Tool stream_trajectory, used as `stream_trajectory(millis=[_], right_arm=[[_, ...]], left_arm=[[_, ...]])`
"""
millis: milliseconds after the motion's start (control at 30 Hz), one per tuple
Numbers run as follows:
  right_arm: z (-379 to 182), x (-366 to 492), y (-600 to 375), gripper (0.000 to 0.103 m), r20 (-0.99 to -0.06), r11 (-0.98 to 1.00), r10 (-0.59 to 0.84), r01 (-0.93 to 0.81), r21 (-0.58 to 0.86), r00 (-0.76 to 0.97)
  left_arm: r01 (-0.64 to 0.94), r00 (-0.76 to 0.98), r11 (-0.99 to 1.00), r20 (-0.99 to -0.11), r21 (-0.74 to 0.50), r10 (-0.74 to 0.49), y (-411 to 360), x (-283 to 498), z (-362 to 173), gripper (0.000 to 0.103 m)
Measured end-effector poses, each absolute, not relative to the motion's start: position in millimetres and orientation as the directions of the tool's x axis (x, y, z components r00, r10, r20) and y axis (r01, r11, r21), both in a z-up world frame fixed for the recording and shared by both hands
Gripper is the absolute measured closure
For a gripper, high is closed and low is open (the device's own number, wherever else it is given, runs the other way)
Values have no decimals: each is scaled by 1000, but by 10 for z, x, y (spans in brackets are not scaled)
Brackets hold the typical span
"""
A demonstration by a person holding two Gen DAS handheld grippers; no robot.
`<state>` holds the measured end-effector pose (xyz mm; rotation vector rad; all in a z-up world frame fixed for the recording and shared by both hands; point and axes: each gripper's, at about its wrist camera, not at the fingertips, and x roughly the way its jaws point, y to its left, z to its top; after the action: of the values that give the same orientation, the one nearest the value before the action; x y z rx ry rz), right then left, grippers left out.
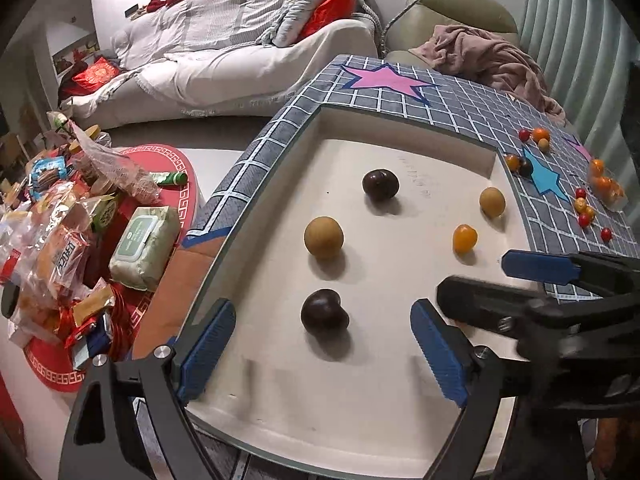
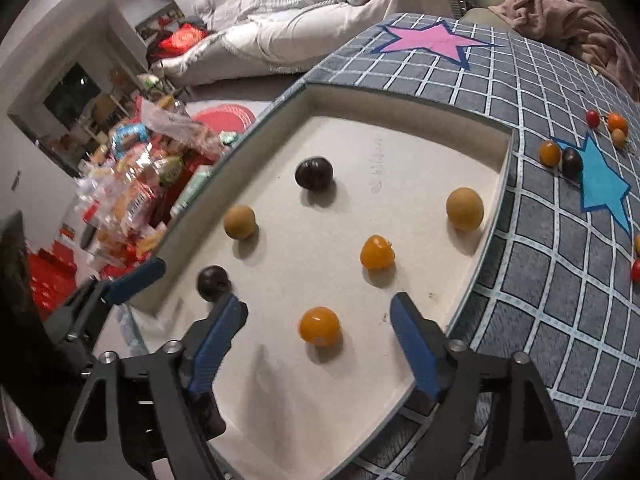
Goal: Organize fruits
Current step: 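Carry both fruits over the white tray and open both tools to drop them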
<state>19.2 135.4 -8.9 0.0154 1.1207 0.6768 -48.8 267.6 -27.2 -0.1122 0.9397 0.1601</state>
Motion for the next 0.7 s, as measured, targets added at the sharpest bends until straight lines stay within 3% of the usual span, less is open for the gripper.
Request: stream_trajectory(millis=[33, 100, 700], right_arm=[[-43, 190, 1330, 16, -812, 797, 523, -488, 356, 260], [26, 180, 1300, 0, -799, 795, 536, -482, 368, 273], [500, 115, 352, 0, -753, 854, 505, -373, 363, 422]], left_arm=[[-192, 580, 981, -810, -33, 87, 2687, -496, -256, 13], [-201, 580, 979, -810, -41, 85, 2697, -513, -224, 13], [-111, 649, 992, -760, -56, 30, 2248, -624, 378, 13]])
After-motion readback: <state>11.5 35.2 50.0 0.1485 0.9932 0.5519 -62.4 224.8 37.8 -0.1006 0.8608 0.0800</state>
